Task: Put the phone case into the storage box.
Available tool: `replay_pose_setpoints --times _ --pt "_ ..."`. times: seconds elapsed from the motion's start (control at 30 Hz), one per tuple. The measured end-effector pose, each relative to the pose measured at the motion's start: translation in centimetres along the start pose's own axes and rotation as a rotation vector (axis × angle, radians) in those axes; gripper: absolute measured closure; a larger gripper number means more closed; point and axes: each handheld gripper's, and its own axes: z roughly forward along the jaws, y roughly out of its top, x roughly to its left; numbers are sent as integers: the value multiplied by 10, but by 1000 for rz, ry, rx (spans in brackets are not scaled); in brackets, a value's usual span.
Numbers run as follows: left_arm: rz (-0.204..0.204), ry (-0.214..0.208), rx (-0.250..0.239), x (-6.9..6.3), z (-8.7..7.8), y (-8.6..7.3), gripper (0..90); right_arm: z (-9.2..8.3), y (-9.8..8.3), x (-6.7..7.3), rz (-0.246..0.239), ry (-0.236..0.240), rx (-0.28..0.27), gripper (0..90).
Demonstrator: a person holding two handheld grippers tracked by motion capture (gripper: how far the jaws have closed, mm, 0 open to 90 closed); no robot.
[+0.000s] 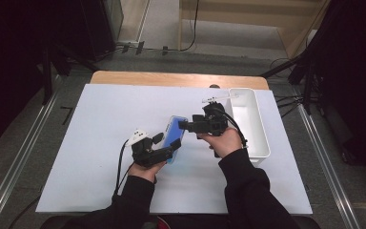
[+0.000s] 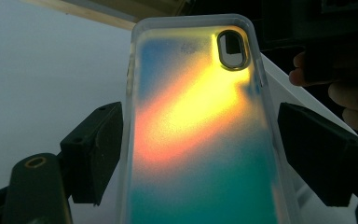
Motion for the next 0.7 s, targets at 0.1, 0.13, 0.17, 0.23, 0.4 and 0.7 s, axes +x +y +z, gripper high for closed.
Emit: replay_pose_setpoints --times 0.1,0.13,0.17,0.23,0.4,0.7 --pt "16 5 -4 -1 0 -1 164 2 1 -1 5 6 3 271" --pt "20 7 -3 -1 0 -1 164 3 1 -1 13 10 1 277" --pt "22 7 -6 -1 0 -1 164 3 1 -1 18 14 2 283" --pt "31 15 -11 -2 0 -1 164 4 1 -3 34 21 11 298" --pt "42 18 -16 -3 0 -2 164 7 3 -6 78 41 23 396" --pt "51 23 -15 -5 1 -3 164 11 5 -9 140 60 53 529"
